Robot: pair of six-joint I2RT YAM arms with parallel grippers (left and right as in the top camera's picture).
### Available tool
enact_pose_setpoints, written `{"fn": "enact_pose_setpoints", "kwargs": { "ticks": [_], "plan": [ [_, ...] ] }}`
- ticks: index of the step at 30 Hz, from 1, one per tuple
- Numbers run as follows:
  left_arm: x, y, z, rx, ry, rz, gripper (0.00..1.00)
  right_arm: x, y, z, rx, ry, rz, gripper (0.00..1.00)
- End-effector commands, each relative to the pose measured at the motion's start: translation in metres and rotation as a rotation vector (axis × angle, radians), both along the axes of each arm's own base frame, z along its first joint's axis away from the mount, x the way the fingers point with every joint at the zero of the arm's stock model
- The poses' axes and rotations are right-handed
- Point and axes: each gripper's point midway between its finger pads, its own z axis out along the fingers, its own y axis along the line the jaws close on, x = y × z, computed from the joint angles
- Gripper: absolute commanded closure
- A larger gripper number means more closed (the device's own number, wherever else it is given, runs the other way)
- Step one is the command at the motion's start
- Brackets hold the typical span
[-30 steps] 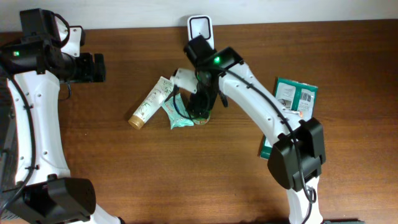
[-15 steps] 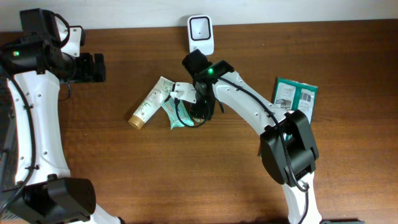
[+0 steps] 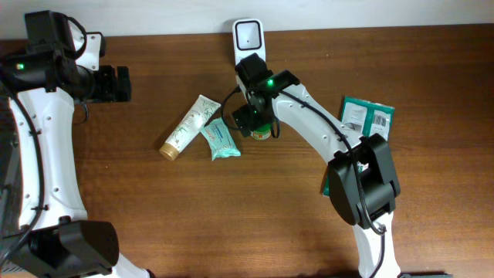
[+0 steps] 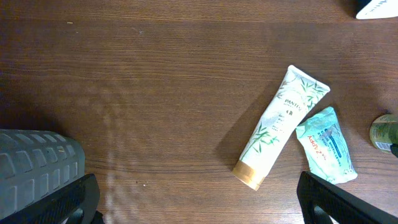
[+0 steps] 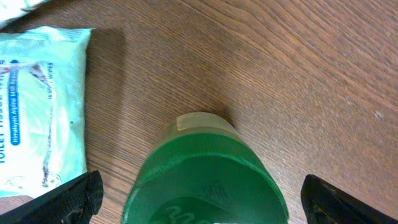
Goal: Scan the item barcode
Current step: 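Reach right gripper down and grasp the green-lidded jar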
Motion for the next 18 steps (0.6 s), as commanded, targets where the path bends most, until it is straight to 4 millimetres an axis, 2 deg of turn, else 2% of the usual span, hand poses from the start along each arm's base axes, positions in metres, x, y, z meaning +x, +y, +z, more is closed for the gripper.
{"fn": "enact_pose_setpoints", "kwargs": {
  "ticks": [1, 3, 5, 7, 8, 11, 13, 14, 18],
  "plan": [
    [-0.002, 0.0, 0.01, 0.007, -0.024, -0.011, 0.01, 0.0, 0.0, -0.01, -0.012, 0.012, 0.052, 0.0],
    [-0.002, 0.0, 0.01, 0.007, -0.024, -0.011, 0.01, -0.002, -0.003, -0.026, -0.037, 0.038, 0.065, 0.21],
    [-0.002, 0.0, 0.01, 0.007, -0.024, -0.011, 0.01, 0.0, -0.008, -0.027, -0.044, 0.038, 0.054, 0.32],
    [-0.002, 0.0, 0.009, 0.007, -0.023, -0.011, 0.01, 0.0, -0.02, -0.029, -0.06, 0.057, 0.032, 0.38],
    [-0.002, 0.0, 0.009, 0.007, -0.023, -0.011, 0.01, -0.002, -0.024, -0.025, -0.06, 0.069, 0.028, 0.48],
    [-0.002, 0.0, 0.009, 0.007, -0.023, -0.011, 0.01, 0.001, -0.02, -0.001, -0.037, 0.046, 0.03, 0.45],
    [-0.002, 0.0, 0.009, 0.007, -0.023, -0.011, 0.01, 0.003, -0.019, 0.004, -0.033, 0.039, 0.03, 0.27],
    [-0.002, 0.0, 0.01, 0.007, -0.024, -0.011, 0.01, 0.002, -0.019, 0.004, -0.035, 0.043, 0.03, 0.23],
    [-0.002, 0.0, 0.01, 0.007, -0.024, -0.011, 0.01, -0.004, -0.02, 0.005, -0.036, 0.068, 0.033, 0.26]
  ]
}}
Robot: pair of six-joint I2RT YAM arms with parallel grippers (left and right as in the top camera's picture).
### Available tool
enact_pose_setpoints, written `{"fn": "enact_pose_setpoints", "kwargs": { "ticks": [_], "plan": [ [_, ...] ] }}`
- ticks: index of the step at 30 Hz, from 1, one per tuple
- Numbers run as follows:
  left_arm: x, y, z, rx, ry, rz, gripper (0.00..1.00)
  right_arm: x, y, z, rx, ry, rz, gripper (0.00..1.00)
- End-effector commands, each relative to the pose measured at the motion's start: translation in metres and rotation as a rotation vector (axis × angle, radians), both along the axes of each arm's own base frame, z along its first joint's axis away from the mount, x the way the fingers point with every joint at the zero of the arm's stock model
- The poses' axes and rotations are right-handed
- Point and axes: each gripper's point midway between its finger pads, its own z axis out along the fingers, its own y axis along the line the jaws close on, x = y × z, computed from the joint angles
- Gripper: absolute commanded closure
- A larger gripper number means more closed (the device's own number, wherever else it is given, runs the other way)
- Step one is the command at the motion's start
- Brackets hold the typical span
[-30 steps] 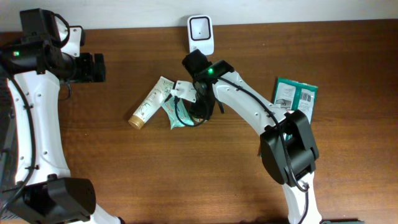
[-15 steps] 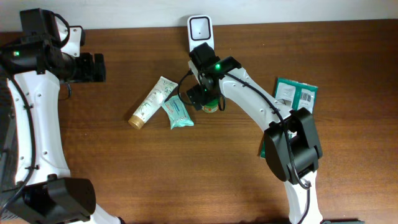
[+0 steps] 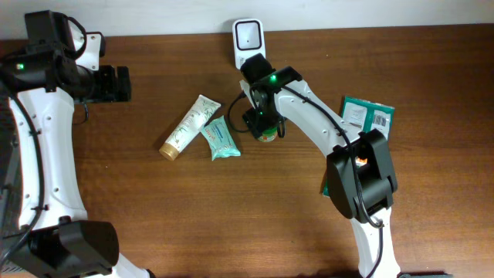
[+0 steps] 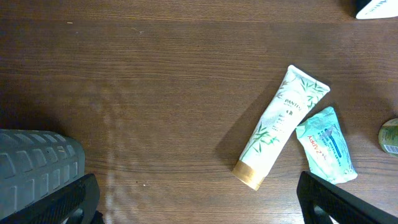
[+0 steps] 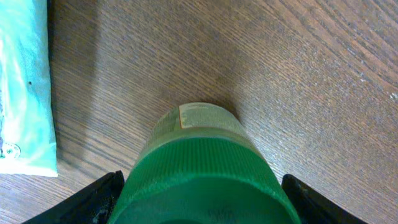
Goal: Scan the item barcode
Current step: 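Reach right gripper down and grasp the green-lidded jar, then lift jar with right gripper and hold it under the scanner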
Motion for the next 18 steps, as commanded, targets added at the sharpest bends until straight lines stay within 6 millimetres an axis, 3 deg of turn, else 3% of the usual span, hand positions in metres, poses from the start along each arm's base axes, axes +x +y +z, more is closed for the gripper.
{"fn": "enact_pose_setpoints", "kwargs": {
  "ticks": [1, 5, 6, 8, 10, 12, 13, 15, 17, 18],
  "plan": [
    [-0.002, 0.0, 0.01, 0.007, -0.024, -0.011, 0.01, 0.004, -0.001, 0.019, 0.017, -0.025, -0.006, 0.34],
    [-0.002, 0.0, 0.01, 0.007, -0.024, -0.011, 0.01, 0.003, 0.004, 0.026, 0.041, -0.018, -0.005, 0.55],
    [-0.002, 0.0, 0.009, 0.007, -0.023, -0.011, 0.01, 0.002, 0.007, 0.033, 0.06, -0.01, -0.001, 0.6],
    [-0.002, 0.0, 0.009, 0.007, -0.023, -0.011, 0.01, -0.004, 0.022, 0.059, 0.148, 0.019, 0.019, 0.61],
    [-0.002, 0.0, 0.01, 0.007, -0.024, -0.011, 0.01, -0.012, 0.045, 0.103, 0.315, 0.057, 0.052, 0.63],
    [-0.002, 0.0, 0.01, 0.007, -0.024, -0.011, 0.01, -0.019, 0.069, 0.165, 0.586, 0.082, 0.133, 0.66],
    [-0.002, 0.0, 0.01, 0.007, -0.024, -0.011, 0.01, -0.025, 0.074, 0.213, 0.825, 0.109, 0.212, 0.66],
    [-0.002, 0.0, 0.01, 0.007, -0.024, -0.011, 0.01, -0.023, 0.053, 0.262, 1.134, 0.178, 0.22, 0.62],
    [-0.002, 0.0, 0.01, 0.007, -0.024, -0.011, 0.01, -0.015, 0.019, 0.293, 1.327, 0.207, 0.192, 0.62],
    [-0.002, 0.0, 0.01, 0.007, -0.024, -0.011, 0.01, -0.008, 0.001, 0.299, 1.369, 0.195, 0.162, 0.62]
  ]
}}
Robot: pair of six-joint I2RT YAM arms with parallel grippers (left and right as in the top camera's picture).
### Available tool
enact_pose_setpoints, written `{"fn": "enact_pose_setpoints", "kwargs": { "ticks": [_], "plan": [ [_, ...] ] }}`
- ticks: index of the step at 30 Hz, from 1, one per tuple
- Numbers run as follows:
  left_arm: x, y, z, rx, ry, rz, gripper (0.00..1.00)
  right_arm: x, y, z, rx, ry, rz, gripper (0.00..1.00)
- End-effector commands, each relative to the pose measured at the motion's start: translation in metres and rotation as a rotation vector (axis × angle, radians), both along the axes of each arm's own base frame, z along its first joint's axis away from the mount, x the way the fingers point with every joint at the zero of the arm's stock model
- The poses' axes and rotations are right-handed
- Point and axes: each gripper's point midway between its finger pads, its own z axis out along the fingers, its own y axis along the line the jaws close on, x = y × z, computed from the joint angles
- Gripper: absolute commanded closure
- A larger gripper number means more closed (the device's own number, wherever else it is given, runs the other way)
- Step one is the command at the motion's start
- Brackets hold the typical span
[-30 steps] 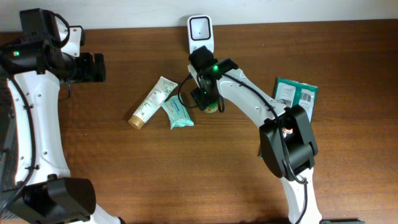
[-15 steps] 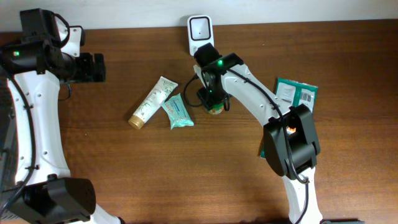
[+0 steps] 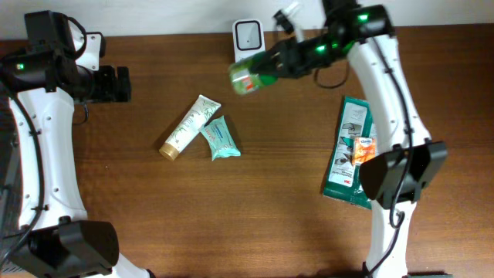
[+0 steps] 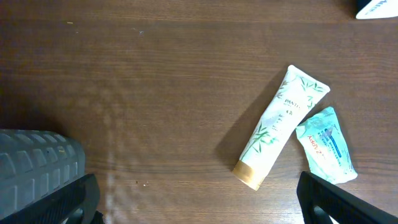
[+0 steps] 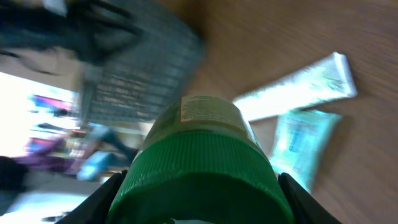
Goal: Scan the item barcode
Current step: 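Lift jar with right gripper and hold it under the scanner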
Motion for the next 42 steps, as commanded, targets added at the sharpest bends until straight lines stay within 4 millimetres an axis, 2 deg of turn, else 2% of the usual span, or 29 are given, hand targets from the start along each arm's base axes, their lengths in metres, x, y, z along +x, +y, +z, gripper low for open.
{"fn": "enact_pose_setpoints", "kwargs": {
  "ticks": [1, 5, 6, 7, 8, 9, 10, 11, 12, 14, 17, 19, 23, 25, 29, 34, 36, 37, 38, 39, 40, 41, 42],
  "plan": [
    [-0.002, 0.0, 0.01, 0.007, -0.024, -0.011, 0.01, -0.008, -0.024, 0.057, 0.237, -0.012, 0.019, 0.63],
    [-0.002, 0.0, 0.01, 0.007, -0.024, -0.011, 0.01, -0.008, -0.024, 0.055, 0.232, -0.028, 0.021, 0.63],
    [-0.002, 0.0, 0.009, 0.007, -0.023, -0.011, 0.01, -0.007, -0.02, 0.046, 0.178, -0.034, 0.014, 0.63],
    [-0.002, 0.0, 0.01, 0.007, -0.024, -0.011, 0.01, -0.005, -0.008, 0.021, 0.027, -0.06, 0.003, 0.63],
    [-0.002, 0.0, 0.009, 0.007, -0.023, -0.011, 0.01, -0.004, -0.003, 0.006, -0.067, -0.081, -0.004, 0.63],
    [-0.002, 0.0, 0.01, 0.007, -0.024, -0.011, 0.01, 0.006, 0.003, -0.027, -0.302, -0.156, -0.038, 0.63],
    [-0.002, 0.0, 0.009, 0.007, -0.023, -0.011, 0.01, 0.024, -0.002, -0.056, -0.568, -0.27, -0.101, 0.63],
    [-0.002, 0.0, 0.01, 0.007, -0.024, -0.011, 0.01, 0.038, -0.008, -0.067, -0.71, -0.341, -0.148, 0.63],
    [-0.002, 0.0, 0.01, 0.007, -0.024, -0.011, 0.01, 0.064, -0.013, -0.08, -0.896, -0.457, -0.228, 0.62],
    [-0.002, 0.0, 0.01, 0.007, -0.024, -0.011, 0.01, 0.099, -0.01, -0.09, -1.026, -0.604, -0.301, 0.62],
    [-0.002, 0.0, 0.01, 0.007, -0.024, -0.011, 0.01, 0.164, -0.003, -0.097, -1.062, -0.854, -0.372, 0.59],
    [-0.002, 0.0, 0.01, 0.007, -0.024, -0.011, 0.01, 0.192, 0.008, -0.092, -1.069, -1.048, -0.332, 0.59],
    [-0.002, 0.0, 0.01, 0.007, -0.024, -0.011, 0.01, 0.225, 0.019, -0.09, -1.161, -1.383, -0.177, 0.59],
    [-0.002, 0.0, 0.01, 0.007, -0.024, -0.011, 0.01, 0.242, 0.009, -0.102, -1.22, -1.469, -0.13, 0.59],
    [-0.002, 0.0, 0.01, 0.007, -0.024, -0.011, 0.01, 0.247, 0.003, -0.1, -1.241, -1.496, -0.127, 0.55],
    [-0.002, 0.0, 0.01, 0.007, -0.024, -0.011, 0.01, 0.248, 0.003, -0.098, -1.239, -1.501, -0.135, 0.55],
    [-0.002, 0.0, 0.01, 0.007, -0.024, -0.011, 0.01, 0.243, 0.008, -0.09, -1.194, -1.497, -0.143, 0.55],
    [-0.002, 0.0, 0.01, 0.007, -0.024, -0.011, 0.01, 0.239, 0.011, -0.076, -1.126, -1.463, -0.208, 0.54],
    [-0.002, 0.0, 0.01, 0.007, -0.024, -0.011, 0.01, 0.232, 0.01, -0.052, -1.064, -1.422, -0.283, 0.53],
    [-0.002, 0.0, 0.01, 0.007, -0.024, -0.011, 0.01, 0.226, 0.011, -0.044, -1.035, -1.4, -0.296, 0.53],
    [-0.002, 0.0, 0.01, 0.007, -0.024, -0.011, 0.01, 0.207, 0.015, -0.025, -0.94, -1.328, -0.309, 0.53],
    [-0.002, 0.0, 0.01, 0.007, -0.024, -0.011, 0.01, 0.189, 0.018, -0.019, -0.887, -1.267, -0.268, 0.53],
    [-0.002, 0.0, 0.01, 0.007, -0.024, -0.011, 0.01, 0.16, 0.024, -0.019, -0.828, -1.2, -0.168, 0.53]
  ]
}}
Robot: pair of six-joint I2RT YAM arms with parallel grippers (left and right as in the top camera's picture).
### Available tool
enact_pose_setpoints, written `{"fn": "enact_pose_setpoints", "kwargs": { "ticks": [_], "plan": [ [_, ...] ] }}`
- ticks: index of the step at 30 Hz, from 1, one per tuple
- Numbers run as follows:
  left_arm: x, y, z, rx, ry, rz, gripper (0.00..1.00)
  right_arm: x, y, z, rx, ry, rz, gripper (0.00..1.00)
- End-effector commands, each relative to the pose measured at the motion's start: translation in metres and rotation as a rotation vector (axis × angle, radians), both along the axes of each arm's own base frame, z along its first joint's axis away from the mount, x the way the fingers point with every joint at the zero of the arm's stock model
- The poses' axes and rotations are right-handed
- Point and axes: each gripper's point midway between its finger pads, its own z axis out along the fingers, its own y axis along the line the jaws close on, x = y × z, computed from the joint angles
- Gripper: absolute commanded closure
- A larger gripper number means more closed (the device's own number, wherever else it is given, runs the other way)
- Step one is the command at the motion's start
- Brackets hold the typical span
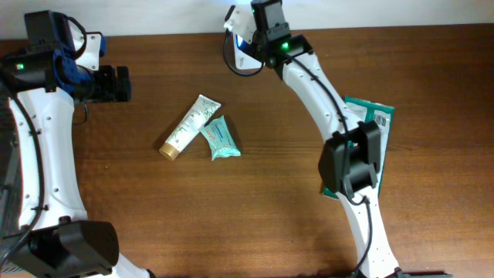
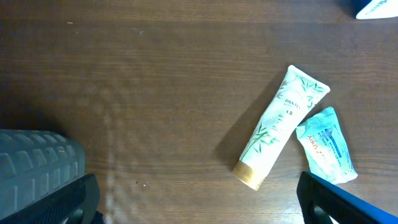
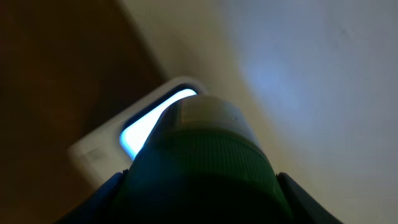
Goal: Scan the item barcode
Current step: 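Lift jar with right gripper and hold it under the scanner, then carry jar right and set it down beside the tissue pack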
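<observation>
A bottle with a green ribbed cap (image 3: 202, 168) fills the right wrist view, and my right gripper (image 3: 202, 208) is shut on it. Just past the bottle's far end is the white scanner with its window (image 3: 152, 127) lit. Overhead, the right gripper (image 1: 258, 35) sits over the scanner (image 1: 239, 54) at the back edge, hiding the bottle; a bluish glow shows there. My left gripper (image 1: 116, 83) is open at the far left, well away from it, with nothing between its fingers (image 2: 74, 199).
A white bamboo-print tube (image 1: 190, 126) and a light blue wipes pack (image 1: 219, 138) lie side by side left of centre. A green packet (image 1: 356, 147) lies at the right, partly under the right arm. A grey ribbed object (image 2: 37, 162) shows in the left wrist view.
My right gripper, holding the bottle, has moved from high beside the scanner to right in front of its lit window. The left arm, tube and wipes pack are unchanged.
First my right gripper stood open over the green-capped bottle next to the wipes pack. Then it was down around the bottle. After that the bottle was lifted, held near the scanner. Now it is against the scanner window. The left arm stayed still throughout.
</observation>
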Motion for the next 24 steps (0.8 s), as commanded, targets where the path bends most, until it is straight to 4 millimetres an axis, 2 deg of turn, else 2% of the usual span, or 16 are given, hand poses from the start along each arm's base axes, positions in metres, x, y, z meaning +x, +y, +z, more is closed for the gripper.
{"fn": "enact_pose_setpoints", "kwargs": {
  "ticks": [1, 3, 4, 7, 8, 9, 10, 13, 15, 17, 18, 19, 20, 21, 23, 24],
  "plan": [
    [-0.002, 0.0, 0.01, 0.007, -0.025, -0.011, 0.01, -0.082, 0.016, 0.099, 0.251, 0.161, 0.114, 0.54],
    [-0.002, 0.0, 0.01, 0.007, -0.024, -0.011, 0.01, -0.121, 0.006, 0.075, 0.243, 0.371, 0.066, 0.54],
    [-0.002, 0.0, 0.01, 0.007, -0.024, -0.011, 0.01, -0.154, -0.01, 0.047, 0.177, 0.549, 0.017, 0.59],
    [-0.002, 0.0, 0.01, 0.007, -0.025, -0.011, 0.01, -0.201, -0.039, 0.0, 0.035, 0.818, -0.073, 0.62],
    [-0.002, 0.0, 0.01, 0.007, -0.025, -0.011, 0.01, -0.202, -0.056, -0.017, -0.02, 0.854, -0.175, 0.62],
    [-0.002, 0.0, 0.01, 0.007, -0.025, -0.011, 0.01, -0.193, -0.087, -0.039, -0.081, 0.855, -0.37, 0.61],
    [-0.002, 0.0, 0.01, 0.007, -0.025, -0.011, 0.01, -0.187, -0.101, -0.048, -0.088, 0.849, -0.457, 0.61],
    [-0.002, 0.0, 0.01, 0.007, -0.025, -0.011, 0.01, -0.162, -0.153, -0.08, 0.047, 0.835, -0.753, 0.61],
    [-0.002, 0.0, 0.01, 0.007, -0.025, -0.011, 0.01, -0.144, -0.201, -0.102, 0.168, 0.808, -0.931, 0.6],
    [-0.002, 0.0, 0.01, 0.007, -0.025, -0.011, 0.01, -0.142, -0.223, -0.117, 0.244, 0.838, -0.972, 0.57],
    [-0.002, 0.0, 0.01, 0.007, -0.024, -0.011, 0.01, -0.146, -0.234, -0.121, 0.246, 0.85, -0.996, 0.5],
    [-0.002, 0.0, 0.01, 0.007, -0.025, -0.011, 0.01, -0.146, -0.237, -0.121, 0.247, 0.852, -1.002, 0.1],
    [-0.002, 0.0, 0.01, 0.007, -0.024, -0.011, 0.01, -0.146, -0.237, -0.12, 0.248, 0.851, -1.002, 0.02],
    [-0.002, 0.0, 0.01, 0.007, -0.024, -0.011, 0.01, -0.144, -0.234, -0.112, 0.26, 0.846, -0.993, 0.01],
    [-0.002, 0.0, 0.01, 0.007, -0.025, -0.011, 0.01, -0.137, -0.22, -0.075, 0.324, 0.81, -0.942, 0.02],
    [-0.002, 0.0, 0.01, 0.007, -0.025, -0.011, 0.01, -0.133, -0.206, -0.028, 0.367, 0.735, -0.89, 0.02]
  ]
}}
